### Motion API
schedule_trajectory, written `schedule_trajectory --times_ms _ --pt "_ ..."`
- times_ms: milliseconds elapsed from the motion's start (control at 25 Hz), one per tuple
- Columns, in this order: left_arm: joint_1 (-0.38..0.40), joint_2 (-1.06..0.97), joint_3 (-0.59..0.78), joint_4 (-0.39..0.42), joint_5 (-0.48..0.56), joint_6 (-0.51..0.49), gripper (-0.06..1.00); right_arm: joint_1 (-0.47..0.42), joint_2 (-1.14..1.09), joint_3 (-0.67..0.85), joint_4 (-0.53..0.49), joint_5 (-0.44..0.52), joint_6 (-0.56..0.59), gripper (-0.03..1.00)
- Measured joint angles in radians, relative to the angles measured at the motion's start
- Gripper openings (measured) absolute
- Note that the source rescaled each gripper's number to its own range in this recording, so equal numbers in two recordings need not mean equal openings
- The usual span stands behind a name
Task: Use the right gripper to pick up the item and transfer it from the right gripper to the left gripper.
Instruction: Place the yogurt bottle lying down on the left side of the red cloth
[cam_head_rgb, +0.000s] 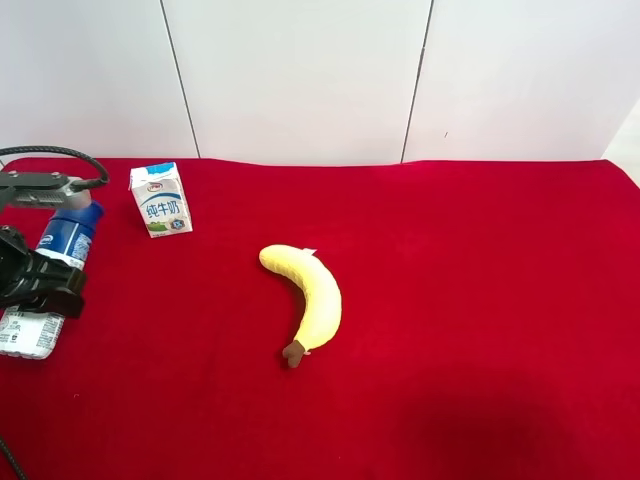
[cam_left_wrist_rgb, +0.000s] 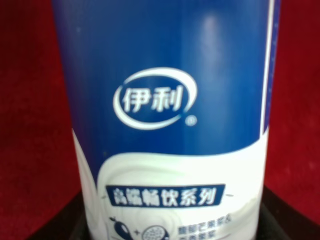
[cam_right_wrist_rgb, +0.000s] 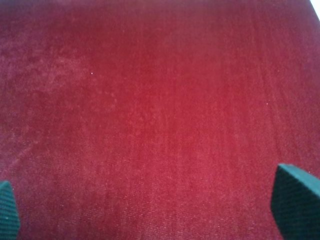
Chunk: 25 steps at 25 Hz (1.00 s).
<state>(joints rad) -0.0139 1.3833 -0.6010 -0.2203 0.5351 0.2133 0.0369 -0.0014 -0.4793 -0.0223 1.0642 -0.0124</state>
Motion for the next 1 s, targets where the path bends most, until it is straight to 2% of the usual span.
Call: schedule_trajectory --times_ms 200,520,800,840,880,960,1000 --pt "0.024 0.094 0.0 -0.044 -0.045 0.029 0.06 0.0 0.0 0.0 0.0 0.0 0.0 1.0" --pt "0.024 0.231 0.0 -0.045 -0.082 0.029 0.06 0.0 0.0 0.0 0.0 0.0 0.0 1.0" --pt "0.024 0.253 -0.001 -0.049 -0.109 0.029 0.07 0.0 0.0 0.0 0.0 0.0 0.0 1.0" --pt "0.024 0.253 -0.001 -0.054 -0.121 0.028 0.12 0.0 0.0 0.0 0.0 0.0 0.0 1.0" --pt "0.024 0.253 -0.001 -0.065 -0.132 0.023 0.27 0.0 0.0 0.0 0.0 0.0 0.0 1.0" --pt "0.024 0.253 -0.001 -0.083 -0.158 0.01 0.7 0.0 0.0 0.0 0.0 0.0 0.0 1.0" --pt "0.024 0.253 -0.001 -0.087 -0.163 0.008 0.82 0.0 0.0 0.0 0.0 0.0 0.0 1.0"
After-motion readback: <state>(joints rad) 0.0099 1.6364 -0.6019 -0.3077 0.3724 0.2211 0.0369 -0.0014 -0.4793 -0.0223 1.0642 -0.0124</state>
